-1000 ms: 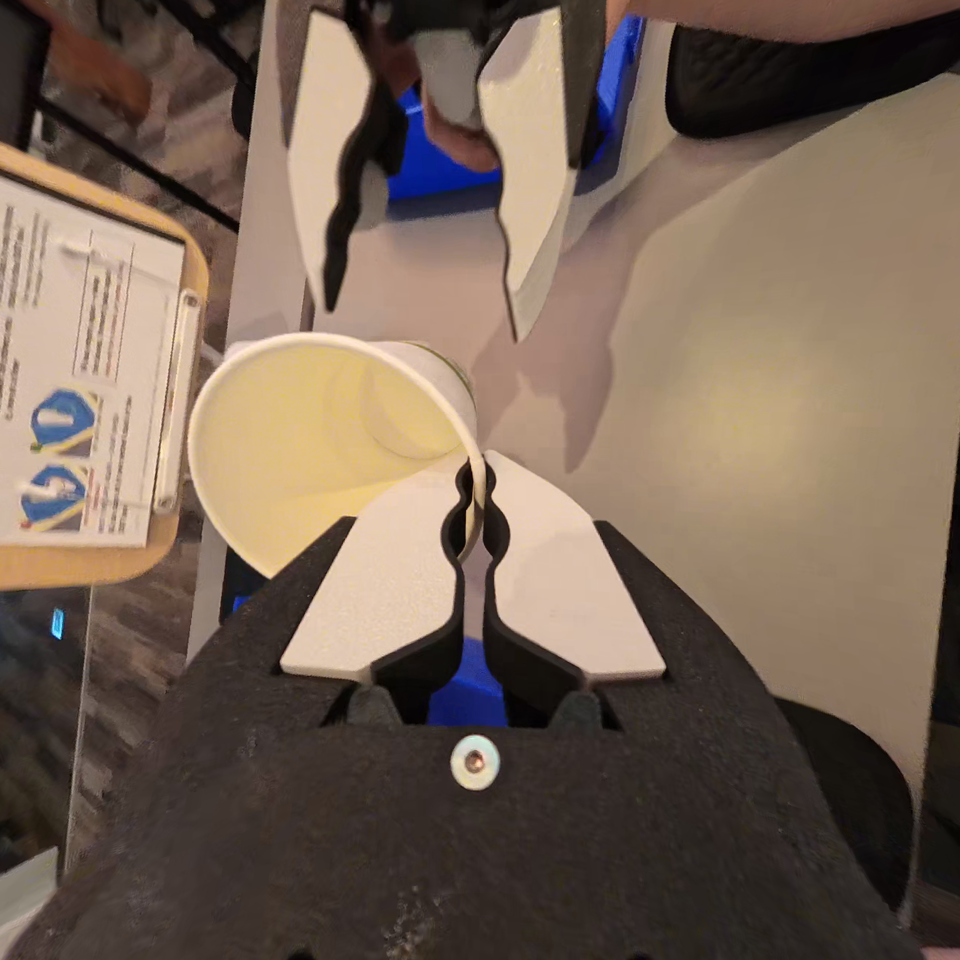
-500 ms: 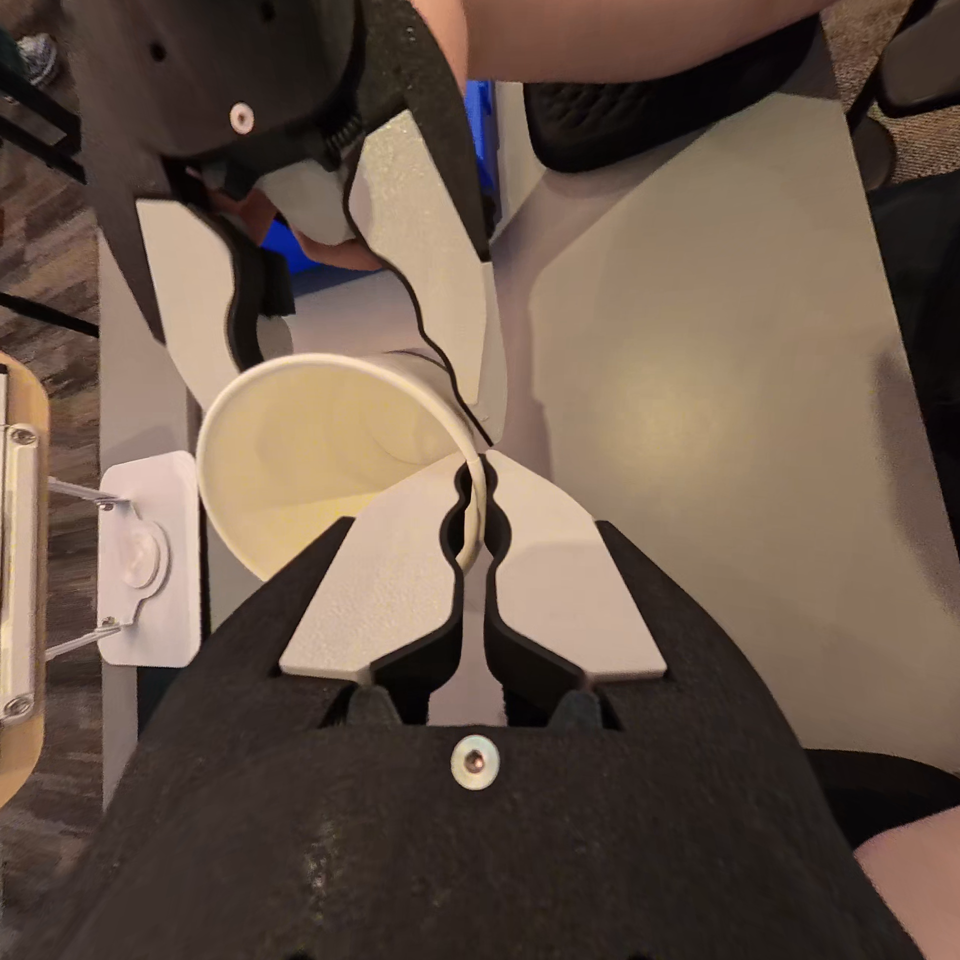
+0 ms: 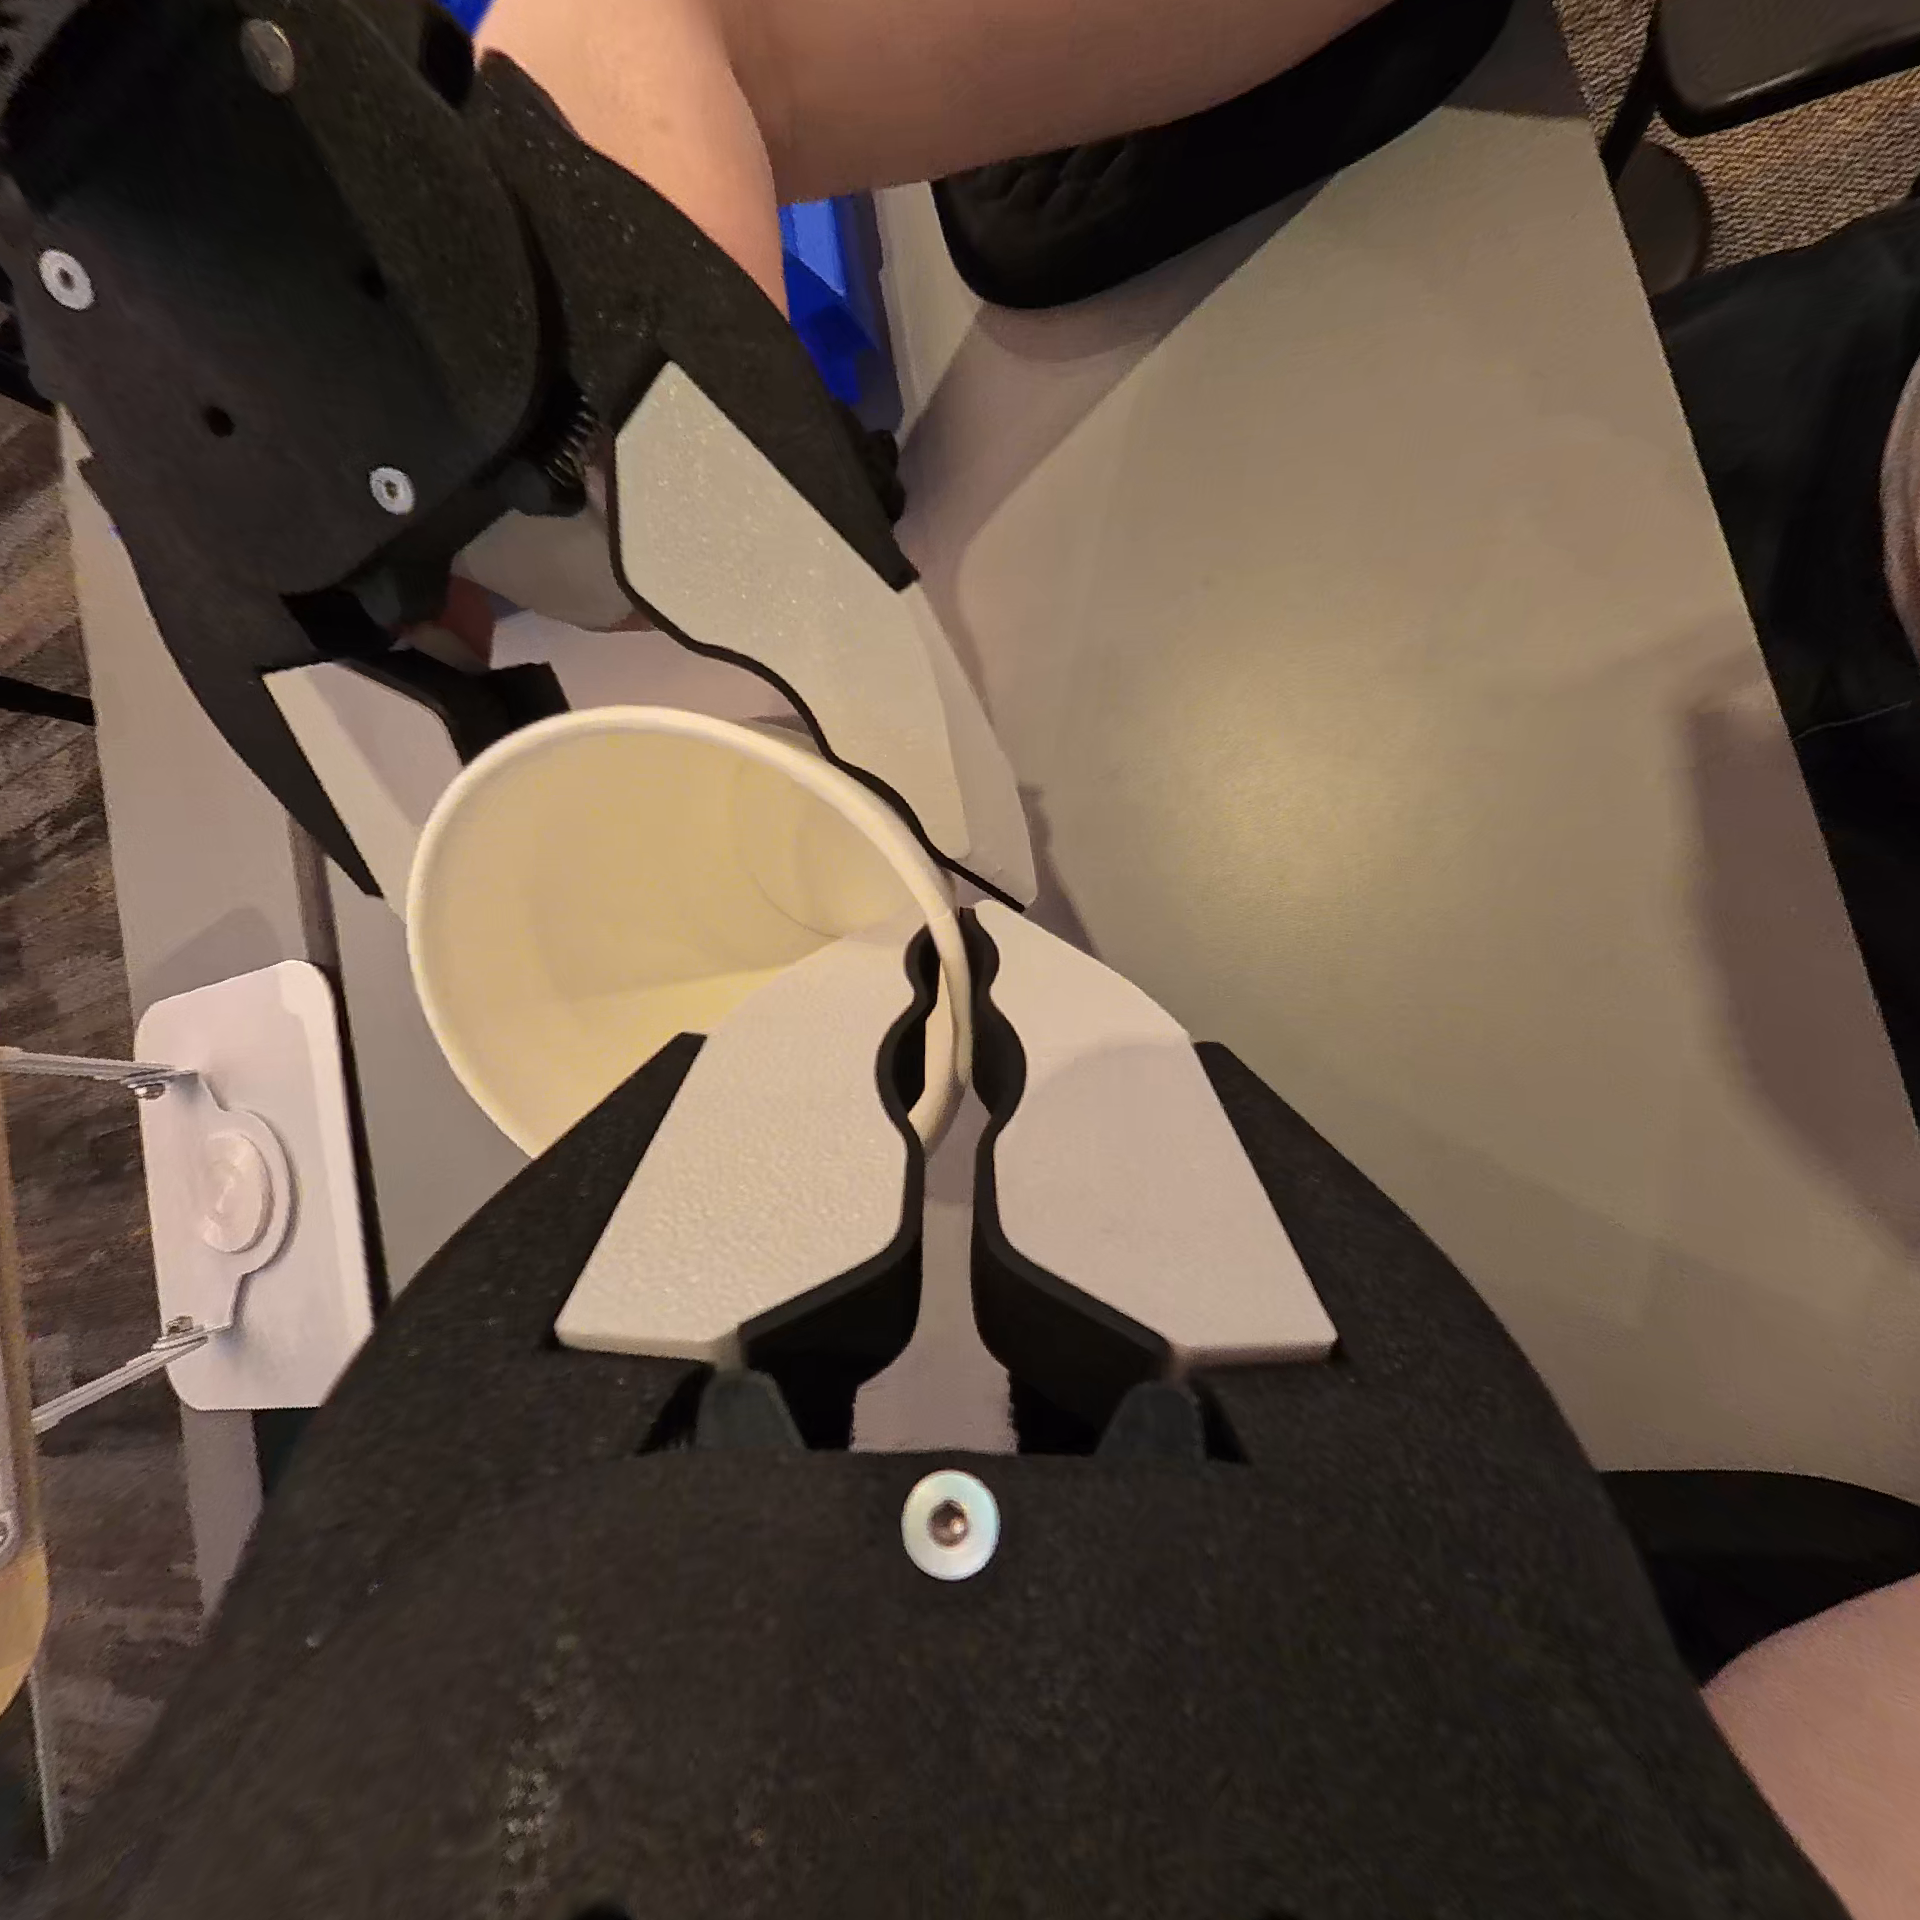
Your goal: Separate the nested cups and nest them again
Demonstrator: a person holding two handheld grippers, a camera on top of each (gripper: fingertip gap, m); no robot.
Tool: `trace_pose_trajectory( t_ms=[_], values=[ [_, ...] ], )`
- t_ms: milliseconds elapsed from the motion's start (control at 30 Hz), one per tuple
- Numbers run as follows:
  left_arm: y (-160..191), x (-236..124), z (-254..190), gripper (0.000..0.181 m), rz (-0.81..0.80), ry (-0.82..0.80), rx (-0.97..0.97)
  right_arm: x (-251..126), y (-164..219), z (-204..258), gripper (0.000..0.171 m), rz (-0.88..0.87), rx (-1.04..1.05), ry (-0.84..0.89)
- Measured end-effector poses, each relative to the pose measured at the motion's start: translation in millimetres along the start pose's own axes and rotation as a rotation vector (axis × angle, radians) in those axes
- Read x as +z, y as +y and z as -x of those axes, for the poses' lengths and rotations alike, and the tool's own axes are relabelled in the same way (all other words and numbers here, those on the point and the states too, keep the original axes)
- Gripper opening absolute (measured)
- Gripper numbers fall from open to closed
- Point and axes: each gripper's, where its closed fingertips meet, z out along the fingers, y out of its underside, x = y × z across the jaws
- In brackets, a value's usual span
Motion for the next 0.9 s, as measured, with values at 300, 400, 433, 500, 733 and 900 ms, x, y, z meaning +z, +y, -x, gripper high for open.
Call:
trace_pose_trajectory(
  t_ms=[300,400,433,500,733,900],
  values=[
    [-1,-40,31,0.040,-0.111,-0.206,-0.097,-26,-9,-22,0.093,-0.076,0.051,0.091],
    [-3,-62,37,0.040,-0.179,-0.266,-0.136,-73,-11,-43,0.093,-0.099,0.059,0.234],
    [-3,-67,39,0.040,-0.191,-0.285,-0.142,-100,-11,-54,0.093,-0.121,0.067,0.322],
    [-3,-75,41,0.040,-0.206,-0.312,-0.148,-170,8,-90,0.093,-0.130,0.121,0.629],
    [-7,-78,44,0.040,-0.224,-0.340,-0.148,-318,157,-158,0.093,-0.234,0.594,1.288],
    [-7,-77,44,0.040,-0.216,-0.341,-0.143,-297,224,-172,0.094,-0.191,0.758,1.257]
  ],
)
